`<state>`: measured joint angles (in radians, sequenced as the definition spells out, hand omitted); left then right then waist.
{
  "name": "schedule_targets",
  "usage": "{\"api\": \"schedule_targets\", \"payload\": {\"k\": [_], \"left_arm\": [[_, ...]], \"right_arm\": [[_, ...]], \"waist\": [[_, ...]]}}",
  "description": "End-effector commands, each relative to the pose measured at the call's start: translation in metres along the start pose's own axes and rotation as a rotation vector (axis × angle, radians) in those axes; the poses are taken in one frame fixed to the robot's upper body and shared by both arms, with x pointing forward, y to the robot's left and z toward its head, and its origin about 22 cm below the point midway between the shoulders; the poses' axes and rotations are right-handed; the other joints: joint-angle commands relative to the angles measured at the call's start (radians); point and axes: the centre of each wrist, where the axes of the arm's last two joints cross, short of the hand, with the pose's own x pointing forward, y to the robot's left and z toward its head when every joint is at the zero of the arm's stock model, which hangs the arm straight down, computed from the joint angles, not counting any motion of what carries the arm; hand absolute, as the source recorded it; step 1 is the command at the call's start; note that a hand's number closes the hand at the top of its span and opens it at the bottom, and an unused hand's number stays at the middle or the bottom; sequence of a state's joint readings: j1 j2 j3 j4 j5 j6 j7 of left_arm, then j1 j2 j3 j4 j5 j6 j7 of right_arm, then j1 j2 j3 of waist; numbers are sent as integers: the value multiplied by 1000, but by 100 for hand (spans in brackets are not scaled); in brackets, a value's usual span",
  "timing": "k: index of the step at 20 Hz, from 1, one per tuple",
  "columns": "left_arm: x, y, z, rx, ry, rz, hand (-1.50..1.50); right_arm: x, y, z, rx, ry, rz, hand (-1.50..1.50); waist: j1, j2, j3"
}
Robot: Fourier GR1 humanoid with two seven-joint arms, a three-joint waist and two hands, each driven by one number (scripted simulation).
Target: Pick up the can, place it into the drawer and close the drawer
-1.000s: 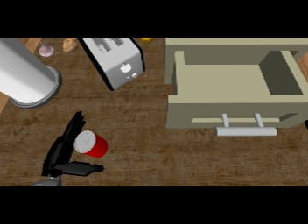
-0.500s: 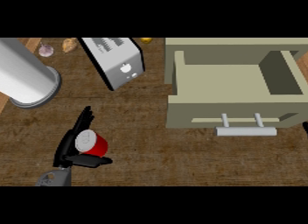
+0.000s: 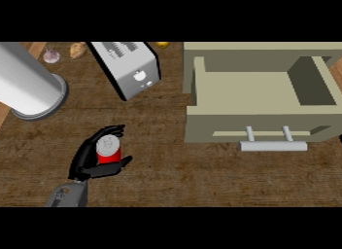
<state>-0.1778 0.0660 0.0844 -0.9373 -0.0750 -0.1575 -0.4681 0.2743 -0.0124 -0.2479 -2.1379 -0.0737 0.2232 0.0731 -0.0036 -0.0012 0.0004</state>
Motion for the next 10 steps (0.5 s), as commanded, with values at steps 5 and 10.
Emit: {"api": "schedule_targets", "payload": {"k": [5,10], "left_arm": [[19,-7,-16,-48,-7,88,150],[34,-32,-26,-85,-70,99,150]], "right_arm": [[4,1,0,-14,-13,-11,-150],[27,2,-6,-5,-2,-8,-150]], "waist": [[0,1,0],[1,1,-1]]}}
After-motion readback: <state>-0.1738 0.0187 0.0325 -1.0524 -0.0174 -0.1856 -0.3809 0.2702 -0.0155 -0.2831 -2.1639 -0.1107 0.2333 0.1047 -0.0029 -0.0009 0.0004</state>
